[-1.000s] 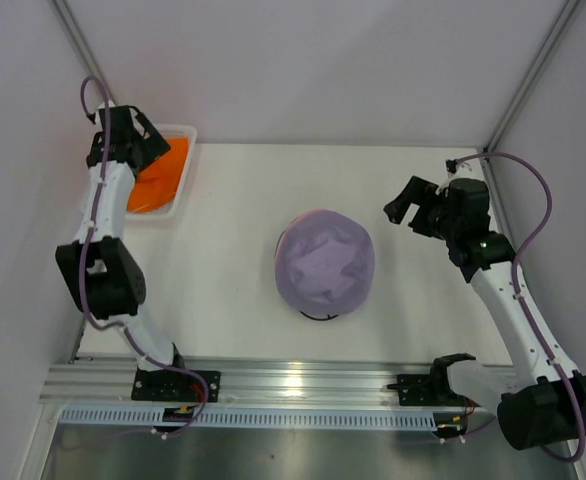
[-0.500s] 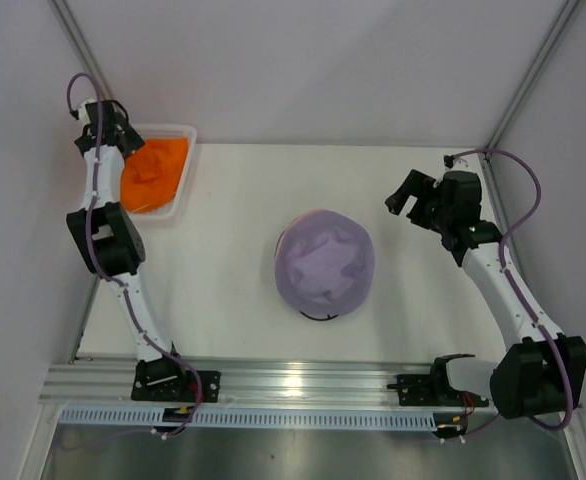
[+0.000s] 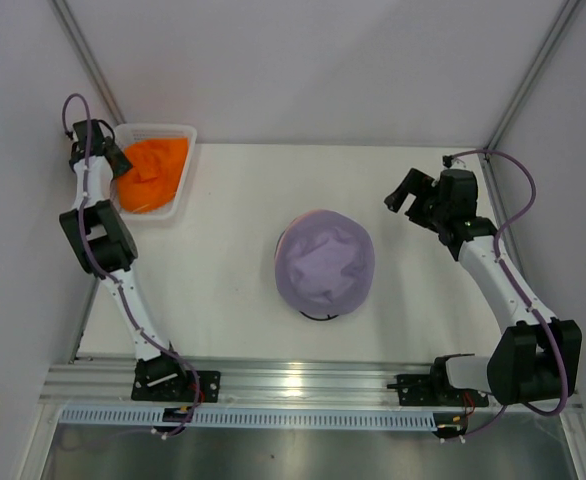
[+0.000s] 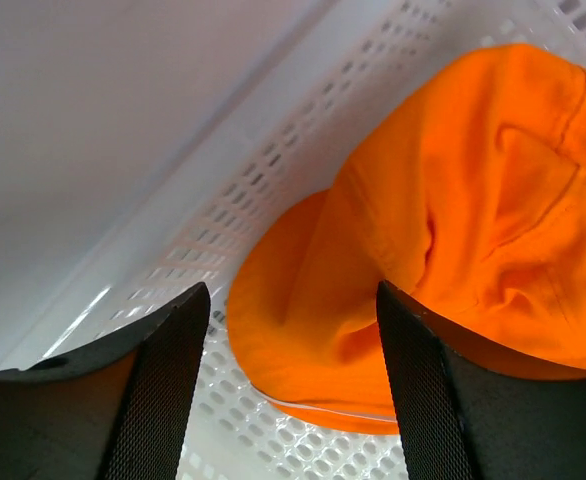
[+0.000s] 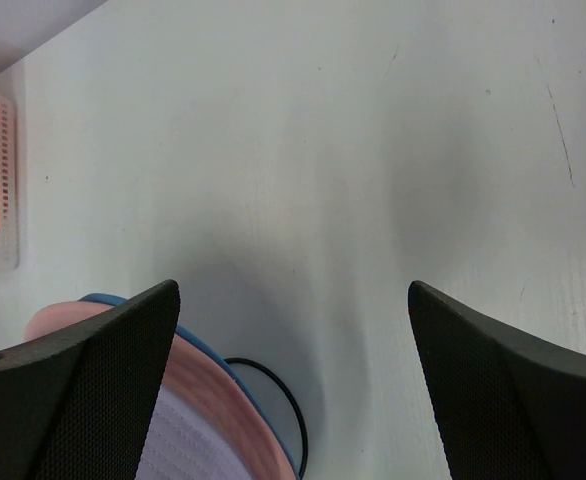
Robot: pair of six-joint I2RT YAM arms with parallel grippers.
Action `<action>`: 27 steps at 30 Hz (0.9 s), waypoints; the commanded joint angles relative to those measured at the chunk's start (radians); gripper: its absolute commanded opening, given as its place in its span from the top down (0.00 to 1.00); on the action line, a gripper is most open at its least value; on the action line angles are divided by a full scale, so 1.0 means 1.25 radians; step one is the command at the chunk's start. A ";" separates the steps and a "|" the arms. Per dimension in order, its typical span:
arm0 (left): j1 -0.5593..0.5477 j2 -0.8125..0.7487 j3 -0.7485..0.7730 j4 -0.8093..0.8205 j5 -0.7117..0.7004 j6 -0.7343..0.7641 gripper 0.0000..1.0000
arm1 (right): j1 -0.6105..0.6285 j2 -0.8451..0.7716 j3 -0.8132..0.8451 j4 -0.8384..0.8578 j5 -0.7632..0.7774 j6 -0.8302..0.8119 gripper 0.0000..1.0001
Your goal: Stack the hats
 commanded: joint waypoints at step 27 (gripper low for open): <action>-0.032 -0.262 0.048 -0.065 0.221 -0.013 0.99 | -0.004 0.007 0.126 0.045 -0.112 -0.014 0.00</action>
